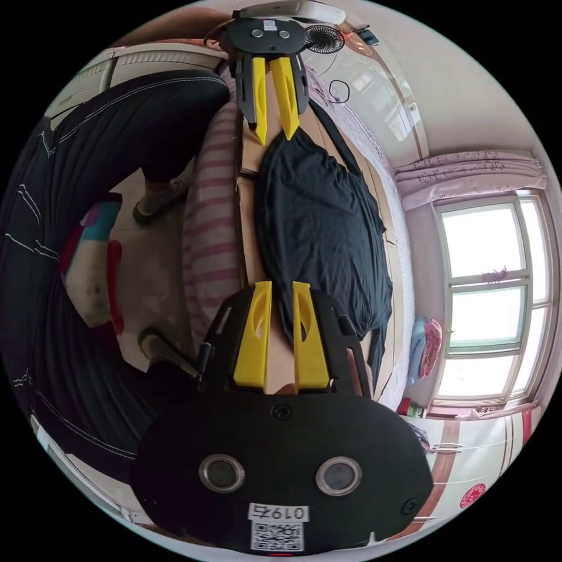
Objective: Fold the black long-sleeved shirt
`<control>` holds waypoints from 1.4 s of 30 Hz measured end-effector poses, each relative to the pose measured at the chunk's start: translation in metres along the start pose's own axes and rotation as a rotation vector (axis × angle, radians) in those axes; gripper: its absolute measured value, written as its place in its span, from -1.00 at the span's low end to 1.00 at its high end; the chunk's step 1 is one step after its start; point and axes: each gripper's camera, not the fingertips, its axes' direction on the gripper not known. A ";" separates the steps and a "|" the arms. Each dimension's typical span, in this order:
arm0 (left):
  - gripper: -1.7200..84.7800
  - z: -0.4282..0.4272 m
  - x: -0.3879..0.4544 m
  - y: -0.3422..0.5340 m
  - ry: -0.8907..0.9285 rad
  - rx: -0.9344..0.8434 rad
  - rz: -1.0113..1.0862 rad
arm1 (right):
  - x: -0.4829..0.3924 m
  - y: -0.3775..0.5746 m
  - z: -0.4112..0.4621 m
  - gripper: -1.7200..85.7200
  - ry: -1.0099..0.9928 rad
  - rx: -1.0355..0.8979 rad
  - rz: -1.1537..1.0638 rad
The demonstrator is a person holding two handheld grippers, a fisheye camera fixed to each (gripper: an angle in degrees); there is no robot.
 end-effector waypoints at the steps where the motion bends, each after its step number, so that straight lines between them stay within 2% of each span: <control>1: -0.78 -0.007 0.003 -0.003 0.015 0.014 -0.003 | -0.001 0.003 0.001 -0.84 0.002 0.011 -0.003; 4: -0.78 -0.027 0.014 -0.012 0.040 0.061 0.002 | 0.022 0.016 0.005 -0.96 -0.123 0.045 0.114; 10: -0.78 -0.049 0.050 -0.040 0.008 0.082 0.089 | 0.128 0.060 0.038 -0.98 -0.532 0.049 0.518; 13: -0.77 -0.055 0.051 -0.051 0.024 0.094 0.079 | 0.167 0.085 0.059 -0.98 -0.733 0.070 0.624; 21: -0.77 -0.067 0.070 -0.082 0.011 0.069 0.135 | 0.207 0.128 0.093 -0.98 -0.935 0.084 0.773; 29: -0.88 -0.083 0.081 -0.085 -0.090 0.057 0.103 | 0.201 0.151 0.092 -0.98 -0.896 0.100 0.771; 32: -0.90 -0.093 0.073 -0.079 -0.063 0.076 0.052 | 0.181 0.149 0.080 -0.98 -0.812 0.097 0.683; 36: -0.92 -0.107 0.056 -0.073 0.024 0.093 0.001 | 0.133 0.139 0.060 -0.98 -0.646 0.066 0.459; 42: -0.92 -0.103 0.064 -0.071 0.077 0.032 0.076 | 0.062 0.127 0.062 -0.98 -0.503 -0.026 0.260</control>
